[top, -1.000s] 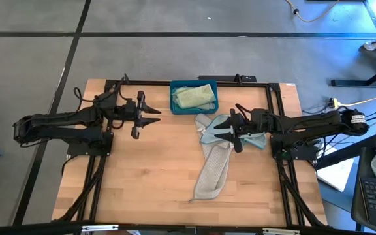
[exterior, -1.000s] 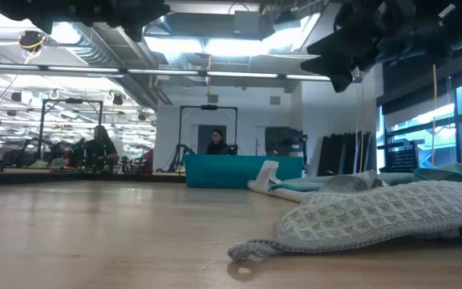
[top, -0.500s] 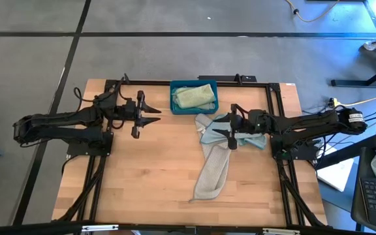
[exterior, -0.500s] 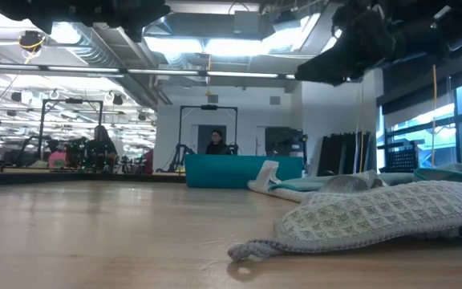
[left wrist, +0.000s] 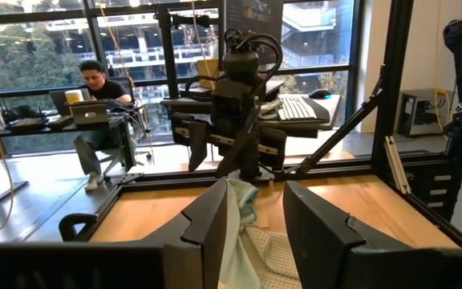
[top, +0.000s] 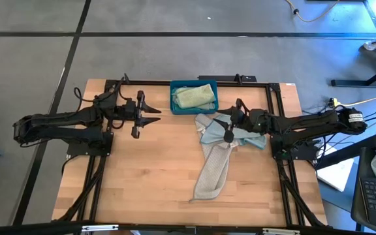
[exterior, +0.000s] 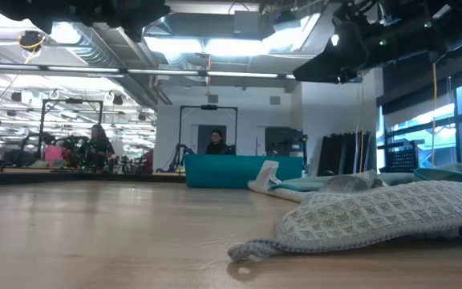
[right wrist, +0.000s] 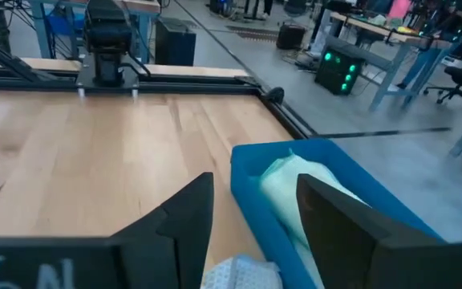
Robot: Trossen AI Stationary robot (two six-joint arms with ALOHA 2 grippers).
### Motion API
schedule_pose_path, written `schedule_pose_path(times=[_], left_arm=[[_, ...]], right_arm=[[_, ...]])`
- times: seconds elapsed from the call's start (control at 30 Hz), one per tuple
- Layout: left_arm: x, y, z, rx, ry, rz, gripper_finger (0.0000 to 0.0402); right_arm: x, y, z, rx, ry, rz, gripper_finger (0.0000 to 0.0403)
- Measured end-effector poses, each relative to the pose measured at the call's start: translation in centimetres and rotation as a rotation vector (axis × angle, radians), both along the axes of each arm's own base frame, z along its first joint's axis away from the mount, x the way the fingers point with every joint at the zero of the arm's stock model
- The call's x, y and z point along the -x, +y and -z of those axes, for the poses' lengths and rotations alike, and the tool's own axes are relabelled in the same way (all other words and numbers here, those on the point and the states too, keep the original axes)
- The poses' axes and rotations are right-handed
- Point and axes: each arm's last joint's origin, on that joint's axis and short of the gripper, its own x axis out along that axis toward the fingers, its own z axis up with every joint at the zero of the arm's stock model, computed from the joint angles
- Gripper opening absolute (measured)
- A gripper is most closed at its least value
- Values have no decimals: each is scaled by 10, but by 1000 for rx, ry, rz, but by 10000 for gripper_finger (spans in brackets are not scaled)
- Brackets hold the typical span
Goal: Fold microfiber towels
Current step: Fold the light blue towel
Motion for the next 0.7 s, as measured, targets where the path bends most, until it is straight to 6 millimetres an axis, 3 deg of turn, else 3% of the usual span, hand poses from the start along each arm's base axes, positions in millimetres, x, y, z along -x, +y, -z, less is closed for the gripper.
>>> schedule_pose_path(times=[0.7], left_arm=[[0,0,0,0,0,0,114]], right_arm=[[2,0,7,-122,32,28,182]])
